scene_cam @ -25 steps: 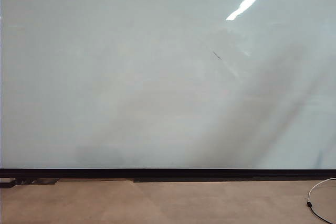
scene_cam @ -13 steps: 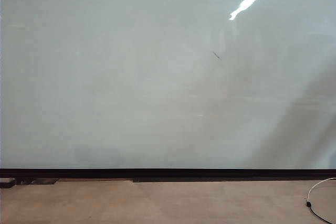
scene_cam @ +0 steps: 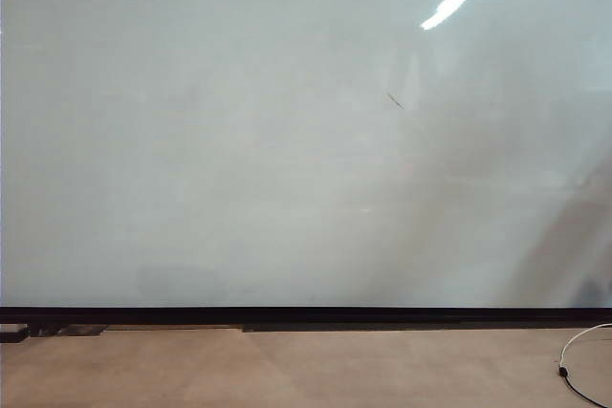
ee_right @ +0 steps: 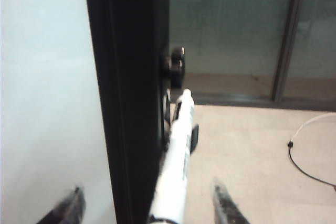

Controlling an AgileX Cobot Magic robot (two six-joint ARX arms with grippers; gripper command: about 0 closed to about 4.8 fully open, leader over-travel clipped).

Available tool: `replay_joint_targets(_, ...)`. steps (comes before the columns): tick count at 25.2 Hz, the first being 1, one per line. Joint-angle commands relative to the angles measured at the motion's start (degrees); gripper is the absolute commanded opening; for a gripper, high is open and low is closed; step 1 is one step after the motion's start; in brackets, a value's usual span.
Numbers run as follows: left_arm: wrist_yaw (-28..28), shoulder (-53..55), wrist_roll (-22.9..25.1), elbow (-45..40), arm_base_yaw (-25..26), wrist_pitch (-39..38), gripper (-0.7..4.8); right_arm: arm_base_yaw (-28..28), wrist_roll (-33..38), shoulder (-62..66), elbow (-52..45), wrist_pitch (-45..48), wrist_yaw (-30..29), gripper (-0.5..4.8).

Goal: Pick up the pen on the shelf to the right of the whiteboard and draw a triangle.

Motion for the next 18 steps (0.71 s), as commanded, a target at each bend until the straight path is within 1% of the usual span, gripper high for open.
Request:
replay_joint_targets(1, 0.2, 0.0, 0.0, 0.2, 0.0, 0.4, -0.05, 0.5, -0.4, 0.9, 0.6, 1.0, 1.9, 3.14)
replay_joint_targets(9, 0.2, 0.0, 0.0, 0.2, 0.0, 0.4, -0.05, 1.9, -0.6, 2.4, 2.9, 1.0, 4.0, 3.12)
replay_joint_targets(10, 0.2, 0.0, 0.0, 0.2, 0.0, 0.4, -0.05, 2.0, -0.6, 2.9, 3.1, 1.0, 4.2, 3.05)
replay_joint_targets(18, 0.2, 0.0, 0.0, 0.2, 0.0, 0.4, -0.05, 2.7, -1.4, 4.0, 3.6, 1.0, 5.8, 2.99)
